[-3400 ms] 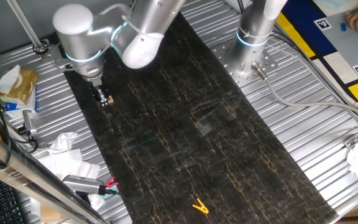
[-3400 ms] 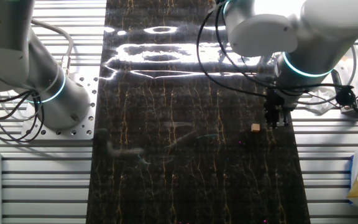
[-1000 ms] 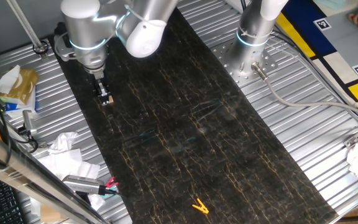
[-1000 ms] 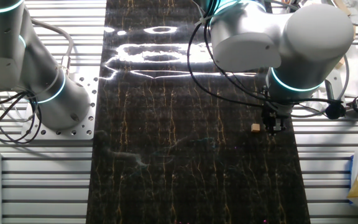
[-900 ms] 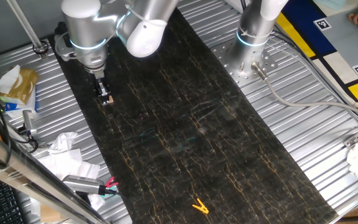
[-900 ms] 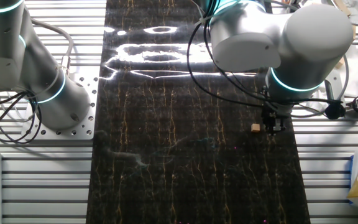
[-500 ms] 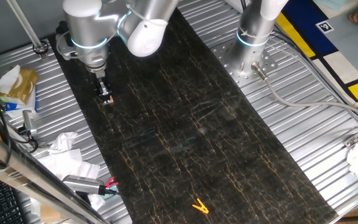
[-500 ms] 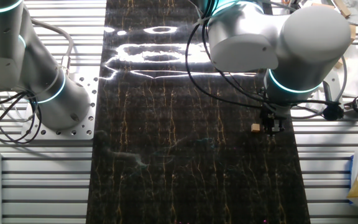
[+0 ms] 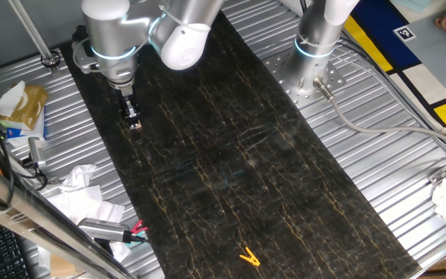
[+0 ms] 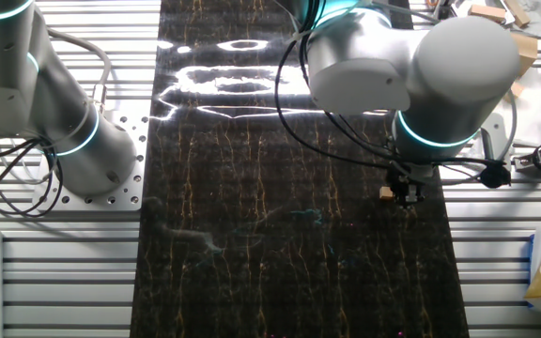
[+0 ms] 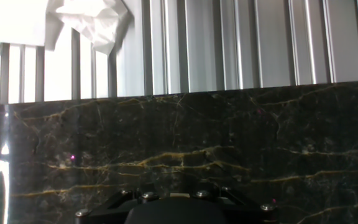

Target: Hold a small block with the gripper and sweep it from left to right on the table

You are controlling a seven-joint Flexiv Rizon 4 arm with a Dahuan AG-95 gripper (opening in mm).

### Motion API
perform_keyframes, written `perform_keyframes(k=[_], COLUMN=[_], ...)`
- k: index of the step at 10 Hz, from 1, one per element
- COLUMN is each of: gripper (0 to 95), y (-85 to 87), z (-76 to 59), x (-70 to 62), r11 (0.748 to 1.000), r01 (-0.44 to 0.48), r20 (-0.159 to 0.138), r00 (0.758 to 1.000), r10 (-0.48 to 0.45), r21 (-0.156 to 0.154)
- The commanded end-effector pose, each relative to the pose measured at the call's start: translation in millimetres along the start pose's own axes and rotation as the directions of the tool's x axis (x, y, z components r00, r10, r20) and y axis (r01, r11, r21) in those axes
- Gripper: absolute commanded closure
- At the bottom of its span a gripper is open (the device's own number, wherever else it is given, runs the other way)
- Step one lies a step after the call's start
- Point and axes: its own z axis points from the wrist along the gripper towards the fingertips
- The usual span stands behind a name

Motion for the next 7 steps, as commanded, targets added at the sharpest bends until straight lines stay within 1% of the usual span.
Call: perform_keyframes(k=[1, 2, 7], gripper=[57.0, 57.0, 57.0], y=[0.3, 0.3, 0.2], z=[0.3, 0.4, 1.4], x=[-0.6, -0.6, -0.5], r11=[1.0, 1.0, 0.999], r01=[-0.006, -0.012, -0.025], r20=[-0.002, -0.003, -0.007], r00=[1.0, 1.0, 1.0], r10=[0.006, 0.012, 0.025], r21=[-0.002, -0.009, -0.021])
